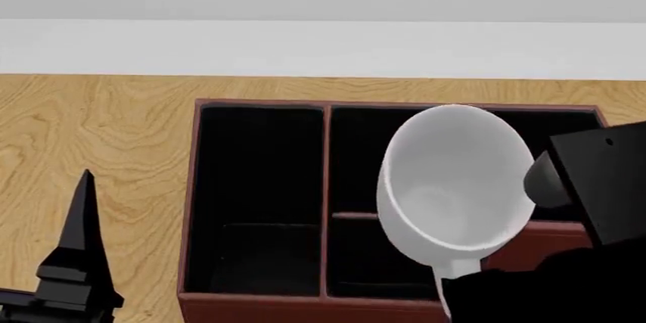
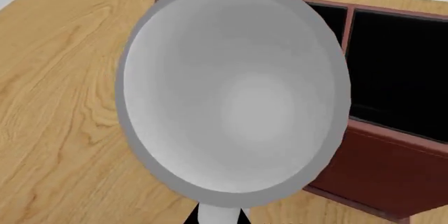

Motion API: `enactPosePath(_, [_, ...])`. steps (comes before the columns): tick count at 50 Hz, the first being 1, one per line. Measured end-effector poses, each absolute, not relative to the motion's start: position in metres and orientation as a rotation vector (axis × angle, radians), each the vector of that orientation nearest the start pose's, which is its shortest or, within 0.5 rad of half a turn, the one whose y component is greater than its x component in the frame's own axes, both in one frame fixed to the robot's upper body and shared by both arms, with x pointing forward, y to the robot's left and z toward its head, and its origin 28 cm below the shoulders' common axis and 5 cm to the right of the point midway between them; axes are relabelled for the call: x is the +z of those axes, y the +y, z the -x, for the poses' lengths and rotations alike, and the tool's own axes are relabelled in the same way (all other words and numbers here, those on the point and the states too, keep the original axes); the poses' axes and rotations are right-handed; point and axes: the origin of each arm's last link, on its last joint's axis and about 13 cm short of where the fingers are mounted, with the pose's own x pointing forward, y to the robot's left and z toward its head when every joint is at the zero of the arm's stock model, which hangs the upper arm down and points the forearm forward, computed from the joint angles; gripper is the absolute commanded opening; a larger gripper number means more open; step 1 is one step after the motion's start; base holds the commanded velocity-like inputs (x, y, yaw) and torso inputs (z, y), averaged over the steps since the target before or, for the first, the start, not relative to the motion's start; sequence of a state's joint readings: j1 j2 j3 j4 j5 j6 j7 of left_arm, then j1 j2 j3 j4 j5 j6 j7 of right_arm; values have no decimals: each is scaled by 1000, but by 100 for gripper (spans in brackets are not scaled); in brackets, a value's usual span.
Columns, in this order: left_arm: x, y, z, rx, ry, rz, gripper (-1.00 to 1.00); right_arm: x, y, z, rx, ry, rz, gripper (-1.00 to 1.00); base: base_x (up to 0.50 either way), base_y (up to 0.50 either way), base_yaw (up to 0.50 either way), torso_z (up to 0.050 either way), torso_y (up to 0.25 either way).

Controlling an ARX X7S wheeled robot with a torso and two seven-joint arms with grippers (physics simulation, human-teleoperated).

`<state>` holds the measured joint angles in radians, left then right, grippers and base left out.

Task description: Pick up the white mug and place it to the right of the caddy.

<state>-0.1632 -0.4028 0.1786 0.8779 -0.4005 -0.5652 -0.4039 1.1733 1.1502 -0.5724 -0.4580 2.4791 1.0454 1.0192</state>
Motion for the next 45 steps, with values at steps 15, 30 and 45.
enactPosePath(15, [173, 206, -186, -94, -356, -31, 100, 308, -185, -151, 313, 627, -20, -100, 0, 0, 0, 0, 1])
enactPosePath(30, [173, 204, -189, -104, -356, -29, 100, 310, -195, -139, 227, 631, -29, -100, 0, 0, 0, 0, 0])
enactPosePath(45, [171, 204, -194, -113, -352, -27, 100, 307, -205, -133, 146, 649, -44, -100, 0, 0, 0, 0, 1])
